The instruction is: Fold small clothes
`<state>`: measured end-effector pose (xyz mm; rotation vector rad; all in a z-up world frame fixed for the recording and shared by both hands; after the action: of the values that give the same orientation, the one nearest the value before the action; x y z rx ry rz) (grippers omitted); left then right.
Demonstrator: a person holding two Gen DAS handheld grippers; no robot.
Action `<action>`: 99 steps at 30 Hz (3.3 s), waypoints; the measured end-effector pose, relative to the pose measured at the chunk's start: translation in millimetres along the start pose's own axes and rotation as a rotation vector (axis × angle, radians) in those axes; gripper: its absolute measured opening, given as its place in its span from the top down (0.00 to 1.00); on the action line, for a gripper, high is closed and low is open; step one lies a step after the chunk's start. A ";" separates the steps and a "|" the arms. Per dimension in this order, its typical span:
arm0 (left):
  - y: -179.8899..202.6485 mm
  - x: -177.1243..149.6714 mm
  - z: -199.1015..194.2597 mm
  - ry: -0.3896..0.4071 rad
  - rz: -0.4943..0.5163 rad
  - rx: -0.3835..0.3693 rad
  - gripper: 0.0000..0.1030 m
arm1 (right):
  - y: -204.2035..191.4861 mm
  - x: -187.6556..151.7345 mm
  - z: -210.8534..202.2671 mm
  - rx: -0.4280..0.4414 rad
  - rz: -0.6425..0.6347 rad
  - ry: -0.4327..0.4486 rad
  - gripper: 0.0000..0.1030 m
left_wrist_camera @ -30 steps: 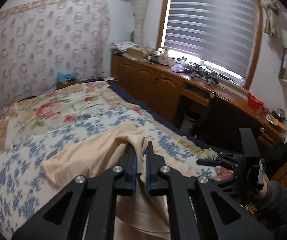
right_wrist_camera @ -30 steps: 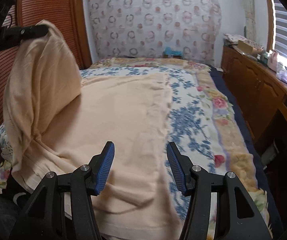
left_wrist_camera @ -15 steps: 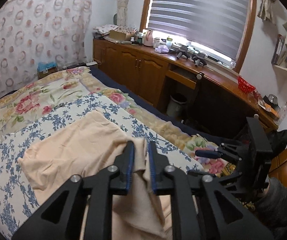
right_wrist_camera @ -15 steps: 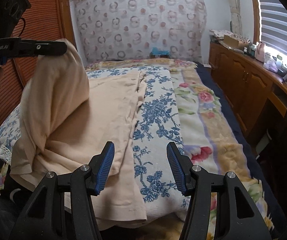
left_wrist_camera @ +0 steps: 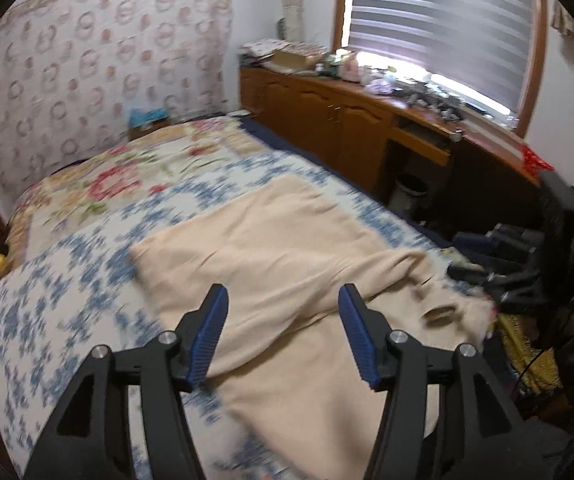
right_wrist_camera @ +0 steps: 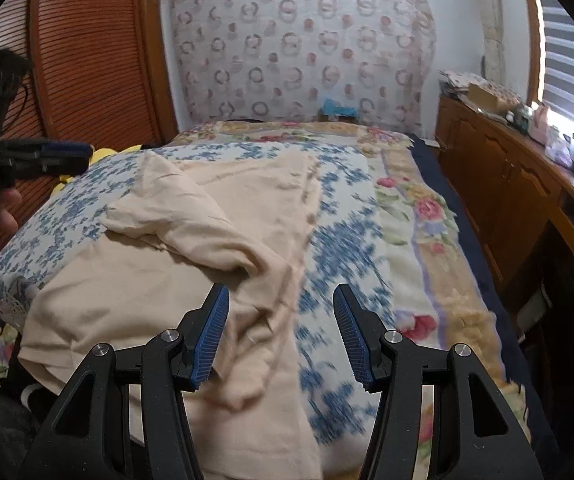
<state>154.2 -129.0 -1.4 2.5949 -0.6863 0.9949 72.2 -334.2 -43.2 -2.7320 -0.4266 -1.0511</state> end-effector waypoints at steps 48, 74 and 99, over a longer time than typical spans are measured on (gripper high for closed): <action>-104.2 -87.0 -20.2 0.004 -0.216 0.101 0.45 | -57.9 172.7 117.8 0.194 -0.196 -0.051 0.96; -89.8 -57.7 44.6 -0.058 -0.115 0.016 0.45 | 21.1 55.7 58.8 0.079 0.024 -0.156 0.48; -7.6 -113.7 24.2 -0.146 -0.097 -0.100 0.45 | 11.4 -19.2 43.3 0.143 0.138 -0.247 0.46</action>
<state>97.6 -94.9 -97.4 2.6043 -0.6205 0.7291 89.4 -337.0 -88.7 -2.7242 -0.3288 -0.6271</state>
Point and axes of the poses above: each gripper's, at about its wrist camera, not at the fingertips, and z roughly the way its jaws point, y to its right, x to its top, the point moved 1 cm from there along z, roughly the way its jaws point, and after that the axes turned 3 degrees about -y, right-handed, at the moved point
